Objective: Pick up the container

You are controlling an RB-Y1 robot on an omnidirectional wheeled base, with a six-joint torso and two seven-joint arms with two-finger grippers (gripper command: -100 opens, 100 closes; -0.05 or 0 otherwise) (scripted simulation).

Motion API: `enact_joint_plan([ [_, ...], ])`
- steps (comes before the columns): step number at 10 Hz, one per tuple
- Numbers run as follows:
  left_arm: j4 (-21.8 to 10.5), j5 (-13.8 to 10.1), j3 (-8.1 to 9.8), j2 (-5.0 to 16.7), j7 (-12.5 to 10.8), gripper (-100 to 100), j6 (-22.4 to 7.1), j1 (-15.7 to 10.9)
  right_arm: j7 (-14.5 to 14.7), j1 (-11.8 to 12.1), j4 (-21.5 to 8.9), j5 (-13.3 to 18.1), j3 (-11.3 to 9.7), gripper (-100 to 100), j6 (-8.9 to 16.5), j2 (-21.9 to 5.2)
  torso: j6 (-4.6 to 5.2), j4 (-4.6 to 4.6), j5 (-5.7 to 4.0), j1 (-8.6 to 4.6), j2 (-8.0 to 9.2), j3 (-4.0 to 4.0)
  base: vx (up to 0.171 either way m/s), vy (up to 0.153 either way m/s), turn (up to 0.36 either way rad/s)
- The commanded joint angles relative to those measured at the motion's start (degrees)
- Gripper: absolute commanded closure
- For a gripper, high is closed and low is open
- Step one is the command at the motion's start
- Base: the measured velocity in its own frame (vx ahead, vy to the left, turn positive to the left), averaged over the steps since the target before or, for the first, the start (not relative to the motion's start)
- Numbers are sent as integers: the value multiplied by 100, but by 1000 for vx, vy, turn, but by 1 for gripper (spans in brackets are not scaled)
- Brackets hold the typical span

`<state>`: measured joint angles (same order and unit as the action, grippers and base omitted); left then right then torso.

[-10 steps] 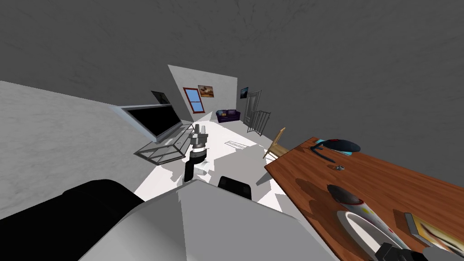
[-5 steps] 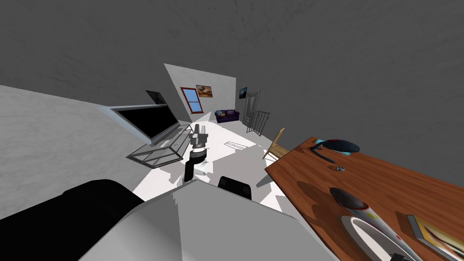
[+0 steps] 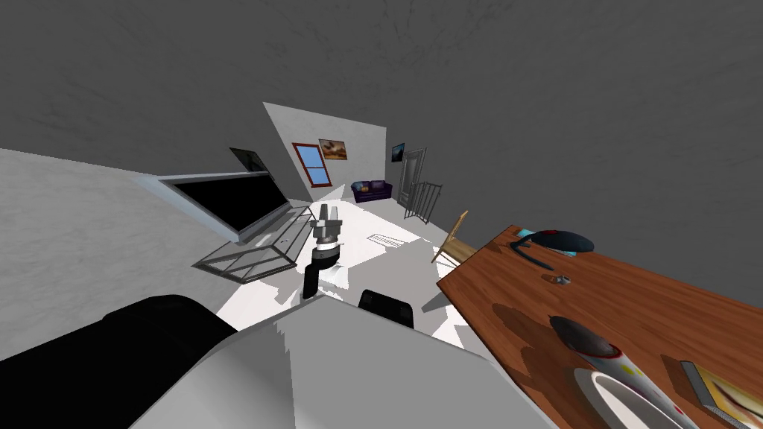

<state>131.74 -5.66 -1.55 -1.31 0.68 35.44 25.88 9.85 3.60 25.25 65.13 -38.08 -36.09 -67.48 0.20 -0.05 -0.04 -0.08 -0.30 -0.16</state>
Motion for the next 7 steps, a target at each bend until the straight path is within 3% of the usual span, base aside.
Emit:
enact_joint_plan([
  [1,0,0,0,0,0,0,0,0,286,-286,-286,-286,150,-100,-161,286,0,0,0,0,0,0,105,17,-67],
  [5,0,0,0,0,0,0,0,-2,775,-294,-794,-314,150,-100,-161,305,-4,6,-1,-8,33,18,5,2,8],
  [6,0,0,0,0,0,0,0,-2,652,-294,-487,-314,150,-100,-161,305,-3,8,-2,-8,37,20,-7,-2,-10],
  [7,0,0,0,0,0,0,0,-2,842,-294,-770,-314,150,-100,-161,305,-7,7,-4,-9,34,18,-2,1,11],
])
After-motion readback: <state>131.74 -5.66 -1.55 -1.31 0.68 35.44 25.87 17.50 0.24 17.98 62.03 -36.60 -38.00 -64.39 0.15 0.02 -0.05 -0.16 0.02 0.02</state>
